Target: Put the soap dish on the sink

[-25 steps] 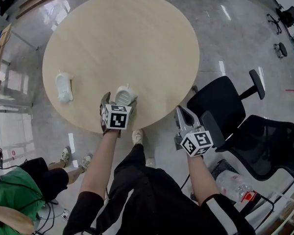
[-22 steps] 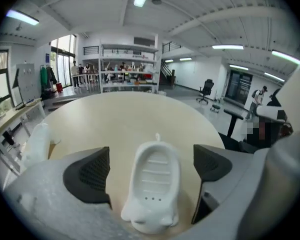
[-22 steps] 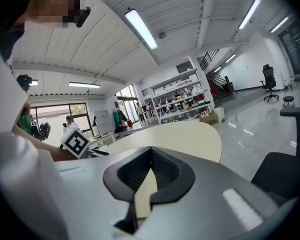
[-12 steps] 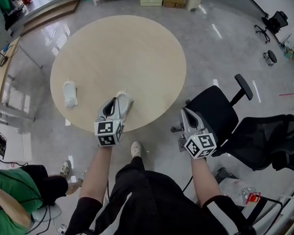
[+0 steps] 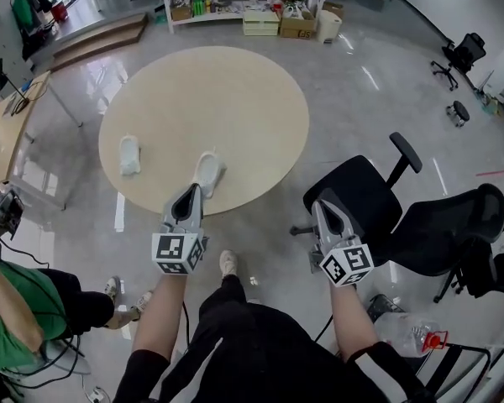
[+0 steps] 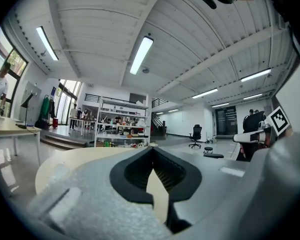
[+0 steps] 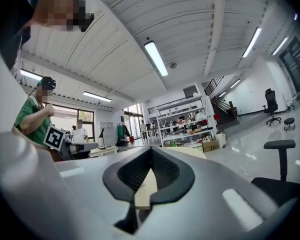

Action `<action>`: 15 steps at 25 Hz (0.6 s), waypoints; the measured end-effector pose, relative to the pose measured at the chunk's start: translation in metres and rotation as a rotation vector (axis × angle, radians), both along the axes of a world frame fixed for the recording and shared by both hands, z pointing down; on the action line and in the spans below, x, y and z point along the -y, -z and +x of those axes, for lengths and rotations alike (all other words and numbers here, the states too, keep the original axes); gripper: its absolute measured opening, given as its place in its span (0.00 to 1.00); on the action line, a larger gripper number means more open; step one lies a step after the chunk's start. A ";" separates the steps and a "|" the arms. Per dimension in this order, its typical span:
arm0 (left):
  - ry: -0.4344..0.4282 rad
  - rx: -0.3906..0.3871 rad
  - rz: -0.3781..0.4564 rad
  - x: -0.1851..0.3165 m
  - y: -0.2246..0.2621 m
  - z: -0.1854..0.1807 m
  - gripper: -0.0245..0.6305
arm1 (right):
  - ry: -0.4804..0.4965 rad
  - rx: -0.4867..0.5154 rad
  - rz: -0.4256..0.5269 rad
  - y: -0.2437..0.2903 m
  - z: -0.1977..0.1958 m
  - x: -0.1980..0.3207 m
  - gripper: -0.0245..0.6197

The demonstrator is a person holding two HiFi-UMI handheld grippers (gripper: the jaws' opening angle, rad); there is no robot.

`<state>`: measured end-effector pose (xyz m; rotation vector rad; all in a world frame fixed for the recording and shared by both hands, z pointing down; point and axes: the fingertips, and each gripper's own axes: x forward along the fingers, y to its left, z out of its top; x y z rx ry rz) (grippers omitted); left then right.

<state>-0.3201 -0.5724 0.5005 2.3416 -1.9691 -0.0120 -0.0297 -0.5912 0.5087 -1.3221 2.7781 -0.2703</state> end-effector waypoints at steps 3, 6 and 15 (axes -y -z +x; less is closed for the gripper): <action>-0.006 -0.008 0.026 -0.024 0.012 0.006 0.04 | 0.002 -0.003 0.003 0.002 0.007 -0.018 0.04; -0.019 -0.017 0.045 -0.045 0.020 0.010 0.04 | -0.009 -0.010 0.004 0.004 0.016 -0.034 0.04; -0.053 -0.025 0.048 -0.061 0.017 -0.004 0.04 | -0.089 0.000 0.012 0.008 0.025 -0.051 0.04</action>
